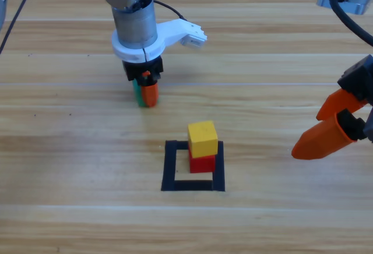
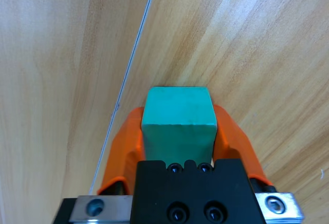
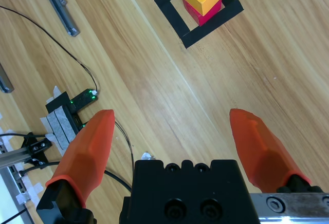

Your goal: Stack the blocks in the rectangular block: red at the bottom, yellow in the middle, green on top

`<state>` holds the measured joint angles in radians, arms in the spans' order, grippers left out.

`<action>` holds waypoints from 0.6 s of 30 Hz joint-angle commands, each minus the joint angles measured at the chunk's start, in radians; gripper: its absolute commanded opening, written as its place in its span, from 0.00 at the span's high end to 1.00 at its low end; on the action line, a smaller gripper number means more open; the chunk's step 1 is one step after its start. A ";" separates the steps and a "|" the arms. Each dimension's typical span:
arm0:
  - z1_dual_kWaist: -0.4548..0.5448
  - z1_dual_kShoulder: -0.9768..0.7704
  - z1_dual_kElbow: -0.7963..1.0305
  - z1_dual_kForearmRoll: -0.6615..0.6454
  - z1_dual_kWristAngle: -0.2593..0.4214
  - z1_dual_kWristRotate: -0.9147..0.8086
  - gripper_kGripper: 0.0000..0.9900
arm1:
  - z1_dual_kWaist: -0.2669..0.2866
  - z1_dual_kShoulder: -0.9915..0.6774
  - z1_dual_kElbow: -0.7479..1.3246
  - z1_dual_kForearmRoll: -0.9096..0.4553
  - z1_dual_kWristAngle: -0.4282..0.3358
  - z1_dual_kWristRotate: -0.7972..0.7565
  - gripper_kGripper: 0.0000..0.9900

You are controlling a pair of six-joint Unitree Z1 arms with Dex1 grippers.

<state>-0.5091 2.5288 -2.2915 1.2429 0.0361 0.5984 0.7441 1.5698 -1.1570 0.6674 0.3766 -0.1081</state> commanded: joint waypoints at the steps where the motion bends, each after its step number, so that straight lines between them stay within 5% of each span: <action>1: -0.011 0.073 -0.006 -0.010 -0.012 0.009 0.83 | -0.028 0.006 0.020 -0.023 0.022 -0.010 0.00; 8: 0.000 0.031 0.001 -0.003 -0.033 -0.086 1.00 | -0.028 0.007 0.019 -0.023 0.022 -0.010 0.00; 18: 0.000 -0.165 -0.051 0.101 -0.067 -0.583 1.00 | -0.028 0.007 0.019 -0.023 0.022 -0.010 0.00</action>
<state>-0.5089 2.4580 -2.2953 1.2782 -0.0140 0.1664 0.7441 1.5698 -1.1570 0.6674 0.3766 -0.1081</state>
